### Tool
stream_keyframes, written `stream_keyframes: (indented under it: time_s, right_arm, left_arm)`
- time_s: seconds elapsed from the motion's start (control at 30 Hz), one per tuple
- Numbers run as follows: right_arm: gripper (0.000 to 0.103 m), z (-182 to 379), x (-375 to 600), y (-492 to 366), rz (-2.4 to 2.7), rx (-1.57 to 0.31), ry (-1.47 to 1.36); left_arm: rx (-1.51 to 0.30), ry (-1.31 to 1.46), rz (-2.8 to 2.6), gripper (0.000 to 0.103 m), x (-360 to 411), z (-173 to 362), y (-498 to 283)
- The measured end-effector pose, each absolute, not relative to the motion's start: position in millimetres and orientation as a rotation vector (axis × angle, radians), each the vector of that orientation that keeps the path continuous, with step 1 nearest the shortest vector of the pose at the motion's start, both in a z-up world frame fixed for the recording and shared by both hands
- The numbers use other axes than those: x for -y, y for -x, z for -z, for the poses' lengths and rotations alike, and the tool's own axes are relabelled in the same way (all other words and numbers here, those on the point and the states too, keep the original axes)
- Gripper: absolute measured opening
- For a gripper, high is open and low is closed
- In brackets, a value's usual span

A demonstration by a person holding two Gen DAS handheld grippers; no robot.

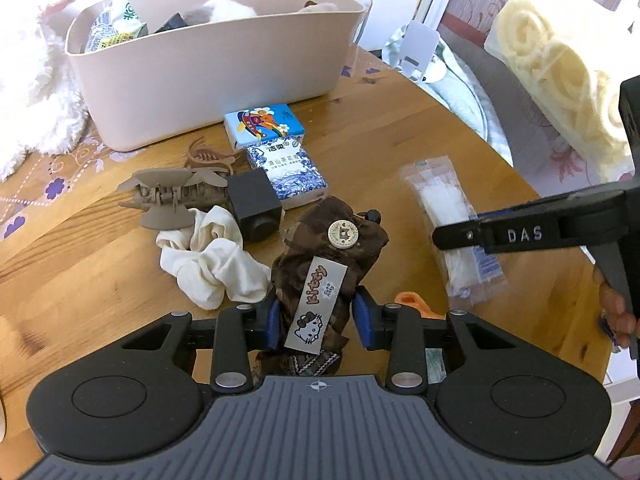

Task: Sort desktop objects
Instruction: 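Grasp the brown Hello Kitty sock with left gripper while right grasps clear bag, then carry sock and clear bag into the basket and open both grippers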

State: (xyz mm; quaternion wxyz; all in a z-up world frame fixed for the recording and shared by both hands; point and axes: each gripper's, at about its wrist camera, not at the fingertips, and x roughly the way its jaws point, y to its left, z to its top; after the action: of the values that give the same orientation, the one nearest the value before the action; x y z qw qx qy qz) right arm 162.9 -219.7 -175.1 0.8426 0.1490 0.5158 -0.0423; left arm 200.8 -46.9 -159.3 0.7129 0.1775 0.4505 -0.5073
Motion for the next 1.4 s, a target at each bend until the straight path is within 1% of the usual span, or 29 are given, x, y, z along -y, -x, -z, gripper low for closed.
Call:
stream_keyframes:
  time_s: [0.63,0.93,1.4]
  right_arm:
    - [0.025,115.0,234.8,-176.5,0.035,-0.921,-0.342]
    - [0.025,84.1,253.9,-204.1,0.049,-0.834,-0.426]
    - [0.025,41.6,261.6,-279.8,0.042,-0.722,-0.384]
  left_arm:
    - [-0.89,-0.284,1.114,0.037,39.7,109.5,-219.5]
    - [-0.819,-0.201,1.054,0.037,44.7,78.9,-257.2]
    - [-0.679,-0.131,0.966,0.037,73.7,30.7,-324.5]
